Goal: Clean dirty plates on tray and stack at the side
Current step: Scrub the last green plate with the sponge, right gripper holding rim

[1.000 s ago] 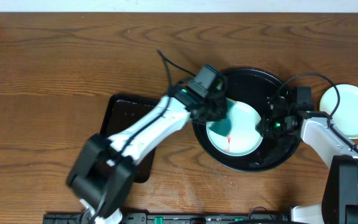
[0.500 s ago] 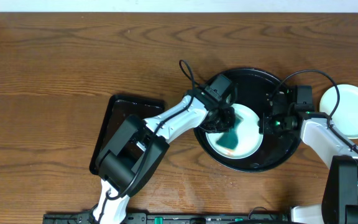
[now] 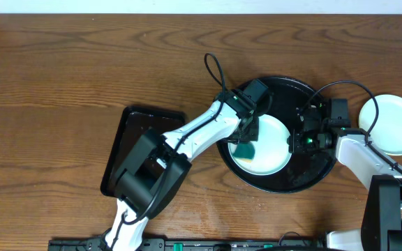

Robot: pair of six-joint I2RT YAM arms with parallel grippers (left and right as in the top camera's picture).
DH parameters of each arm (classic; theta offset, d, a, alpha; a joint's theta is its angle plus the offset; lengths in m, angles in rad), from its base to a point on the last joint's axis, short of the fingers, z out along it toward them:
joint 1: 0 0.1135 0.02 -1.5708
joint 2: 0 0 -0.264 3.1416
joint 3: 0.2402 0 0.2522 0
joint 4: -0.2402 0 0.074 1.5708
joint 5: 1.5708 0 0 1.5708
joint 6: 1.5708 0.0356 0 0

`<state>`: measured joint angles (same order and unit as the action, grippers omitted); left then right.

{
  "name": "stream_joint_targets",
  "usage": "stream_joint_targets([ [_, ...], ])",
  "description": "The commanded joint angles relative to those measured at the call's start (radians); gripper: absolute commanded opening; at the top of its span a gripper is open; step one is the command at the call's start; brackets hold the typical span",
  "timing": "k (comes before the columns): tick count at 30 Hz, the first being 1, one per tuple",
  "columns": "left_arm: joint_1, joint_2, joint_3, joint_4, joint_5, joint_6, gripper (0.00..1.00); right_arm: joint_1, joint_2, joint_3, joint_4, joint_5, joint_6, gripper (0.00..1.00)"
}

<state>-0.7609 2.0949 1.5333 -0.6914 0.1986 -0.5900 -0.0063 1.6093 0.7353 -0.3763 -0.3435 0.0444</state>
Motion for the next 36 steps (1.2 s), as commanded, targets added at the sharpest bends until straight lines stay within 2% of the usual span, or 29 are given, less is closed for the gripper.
stream_joint_targets([
  [1,-0.019,0.067,0.002,0.081,0.204,0.061,0.07,0.016,0.013,-0.018,0.003,0.003,0.003,0.01],
  [4,-0.047,0.098,0.002,0.134,0.326,0.063,0.08,0.016,0.013,-0.018,0.002,0.003,0.003,0.01],
  [8,-0.071,0.106,0.002,0.153,0.397,0.063,0.08,0.016,0.013,-0.018,0.004,0.003,0.003,0.01],
  [12,-0.072,0.105,0.002,0.211,0.559,0.062,0.08,0.016,0.013,-0.018,0.007,0.003,0.003,0.01],
  [15,-0.072,0.105,0.002,0.222,0.571,0.063,0.08,0.016,0.013,-0.018,0.006,0.003,0.003,0.01],
  [17,-0.068,0.105,0.002,0.190,0.494,0.062,0.08,0.016,0.013,-0.018,0.006,0.003,0.003,0.01],
  [19,-0.062,0.105,0.002,0.134,0.351,0.062,0.08,0.016,0.013,-0.018,0.005,0.003,0.003,0.01],
  [20,-0.054,0.105,0.002,0.076,0.216,0.061,0.08,0.016,0.013,-0.018,0.003,0.003,0.003,0.01],
  [25,-0.028,0.101,0.003,-0.066,-0.150,0.050,0.07,0.016,0.013,-0.018,0.003,0.003,0.003,0.01],
  [36,-0.026,0.098,0.113,-0.245,-0.605,0.050,0.07,0.016,0.013,-0.018,-0.002,0.033,0.012,0.01],
])
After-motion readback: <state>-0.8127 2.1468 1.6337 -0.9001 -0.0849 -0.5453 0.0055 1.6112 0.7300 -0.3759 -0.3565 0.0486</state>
